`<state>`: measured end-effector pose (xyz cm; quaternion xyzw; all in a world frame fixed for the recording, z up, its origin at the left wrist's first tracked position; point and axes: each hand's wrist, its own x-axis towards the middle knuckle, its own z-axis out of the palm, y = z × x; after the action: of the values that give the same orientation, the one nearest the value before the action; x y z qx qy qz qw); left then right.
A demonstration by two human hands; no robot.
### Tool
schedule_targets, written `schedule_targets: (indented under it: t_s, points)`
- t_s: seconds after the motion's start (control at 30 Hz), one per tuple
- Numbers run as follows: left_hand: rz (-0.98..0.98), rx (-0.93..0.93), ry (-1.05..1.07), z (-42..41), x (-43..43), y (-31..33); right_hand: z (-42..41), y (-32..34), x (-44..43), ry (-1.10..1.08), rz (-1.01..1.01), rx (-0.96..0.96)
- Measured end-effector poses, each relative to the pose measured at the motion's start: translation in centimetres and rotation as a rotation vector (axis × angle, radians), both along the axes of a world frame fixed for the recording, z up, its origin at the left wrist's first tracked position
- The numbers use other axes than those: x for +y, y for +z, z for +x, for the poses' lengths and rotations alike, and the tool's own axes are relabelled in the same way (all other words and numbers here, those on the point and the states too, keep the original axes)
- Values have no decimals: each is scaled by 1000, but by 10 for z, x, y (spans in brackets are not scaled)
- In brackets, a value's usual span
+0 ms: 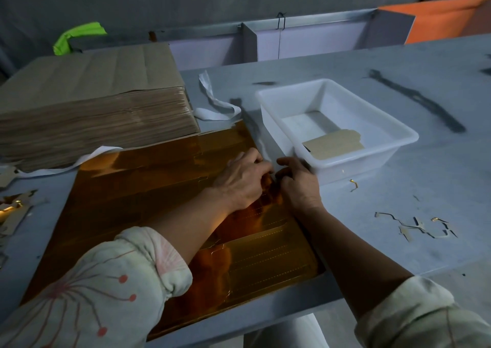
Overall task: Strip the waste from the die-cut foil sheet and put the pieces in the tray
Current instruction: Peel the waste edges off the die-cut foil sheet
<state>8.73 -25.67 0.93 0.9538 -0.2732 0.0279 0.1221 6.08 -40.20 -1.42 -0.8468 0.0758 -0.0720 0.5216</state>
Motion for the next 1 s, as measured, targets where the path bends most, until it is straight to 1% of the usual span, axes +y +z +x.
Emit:
schedule_targets:
  t_s: [0.23, 0.33, 0.47, 0.57, 0.7, 0.83, 1.0]
  points:
    - [-9, -27, 0, 0, 1, 6, 1, 0, -2, 24, 53, 2]
    - [-24, -59, 3, -2, 1, 6, 1, 2, -1, 27, 20, -19]
    - [-42, -89, 5, -3, 2, 7, 2, 0, -1, 69, -93, -41]
    - [-47, -115, 4, -4, 2, 7, -1, 0, 1, 37, 8, -45]
    - [-77, -113, 17, -6, 4, 8, -6, 0, 3, 100, 51, -29]
    - [-135, -47, 88, -11, 14, 6, -7, 2, 1, 140, 3, -44]
    - [-171, 40, 279, -21, 43, -3, -6, 0, 1, 135, 25, -52]
